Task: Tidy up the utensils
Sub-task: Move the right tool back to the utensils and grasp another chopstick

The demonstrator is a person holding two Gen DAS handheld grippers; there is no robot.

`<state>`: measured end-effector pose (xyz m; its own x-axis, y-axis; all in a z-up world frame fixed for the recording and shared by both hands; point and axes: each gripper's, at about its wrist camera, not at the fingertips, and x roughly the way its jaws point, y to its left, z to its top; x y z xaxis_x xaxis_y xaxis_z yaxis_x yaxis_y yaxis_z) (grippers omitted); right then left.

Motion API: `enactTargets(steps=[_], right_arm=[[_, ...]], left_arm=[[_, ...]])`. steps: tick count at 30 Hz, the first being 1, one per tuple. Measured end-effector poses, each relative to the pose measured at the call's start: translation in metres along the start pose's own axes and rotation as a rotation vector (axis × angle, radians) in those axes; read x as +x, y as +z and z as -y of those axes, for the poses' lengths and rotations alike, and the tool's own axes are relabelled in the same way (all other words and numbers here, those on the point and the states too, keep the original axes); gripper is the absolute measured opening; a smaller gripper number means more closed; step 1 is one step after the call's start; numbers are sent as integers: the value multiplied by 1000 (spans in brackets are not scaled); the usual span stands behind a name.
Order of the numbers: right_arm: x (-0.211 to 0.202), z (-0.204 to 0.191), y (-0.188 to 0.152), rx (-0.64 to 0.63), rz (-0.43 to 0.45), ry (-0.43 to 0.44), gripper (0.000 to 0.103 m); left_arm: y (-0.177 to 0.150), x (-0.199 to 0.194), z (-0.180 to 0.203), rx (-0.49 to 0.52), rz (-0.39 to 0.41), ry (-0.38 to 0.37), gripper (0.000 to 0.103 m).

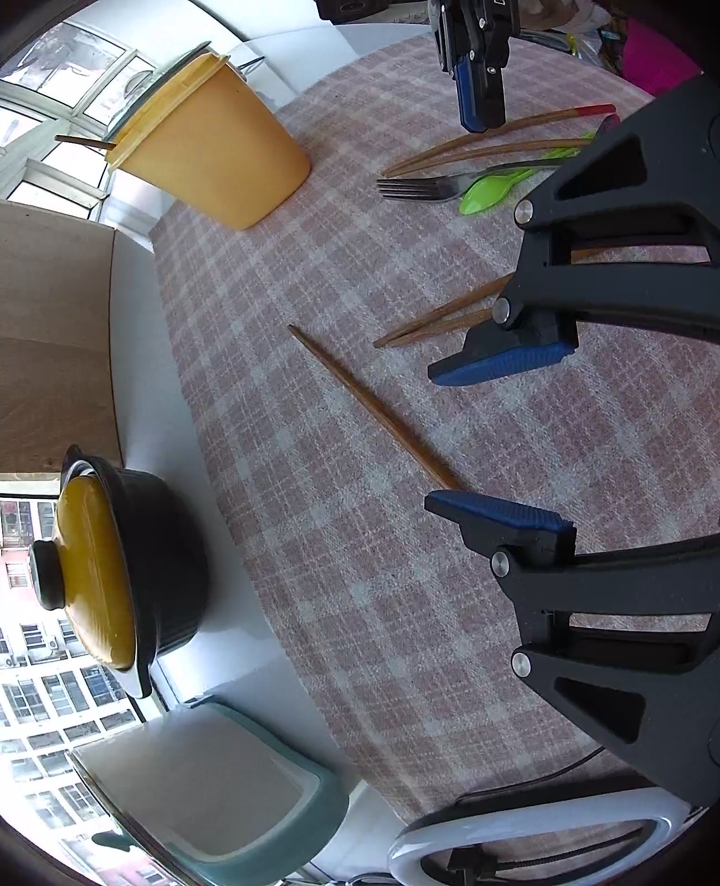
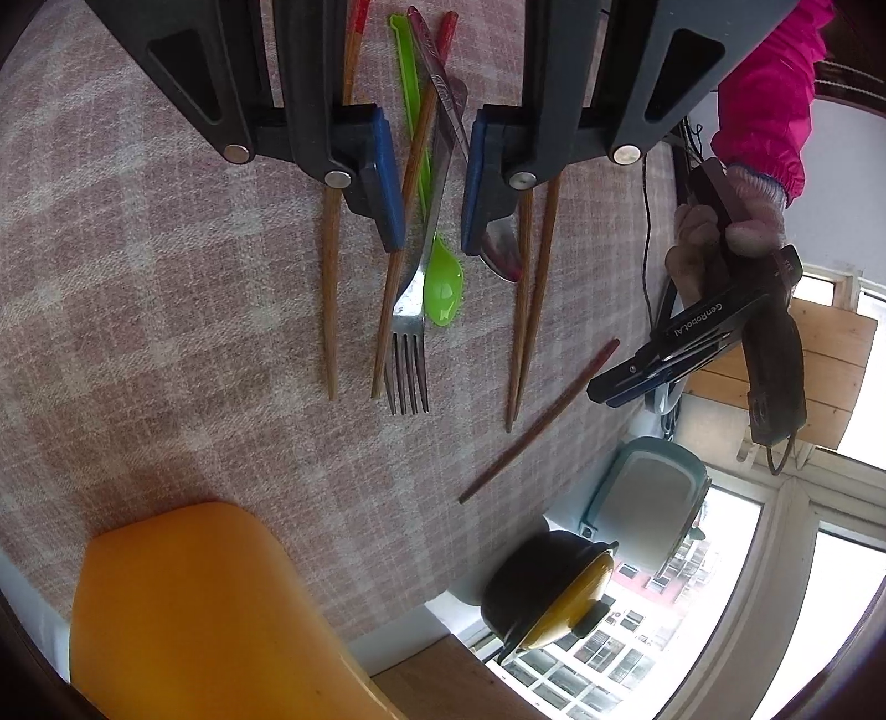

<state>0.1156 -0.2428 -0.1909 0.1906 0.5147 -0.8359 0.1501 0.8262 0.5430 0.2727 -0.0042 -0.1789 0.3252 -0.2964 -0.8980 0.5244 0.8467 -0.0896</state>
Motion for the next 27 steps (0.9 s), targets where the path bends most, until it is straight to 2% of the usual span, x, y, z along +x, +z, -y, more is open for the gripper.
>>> enactTargets(steps=[9,15,17,23,27], right_arm=[[7,2,-1,9,-5,-42,21],[13,-2,2,-3,-8,-61,19],[15,-3,3,-1,-14,-68,19],[22,-2,9,4,-24,-86,16],[25,0,10,7,-31,-94,7]], left_arm=[[9,22,11,101,-71,39,40],[18,34,19,151,-93,67,26],[20,39,20,149,-93,76,17],[25,48,20,150,-100,76,15],[24,48,19,141,-85,72,14]])
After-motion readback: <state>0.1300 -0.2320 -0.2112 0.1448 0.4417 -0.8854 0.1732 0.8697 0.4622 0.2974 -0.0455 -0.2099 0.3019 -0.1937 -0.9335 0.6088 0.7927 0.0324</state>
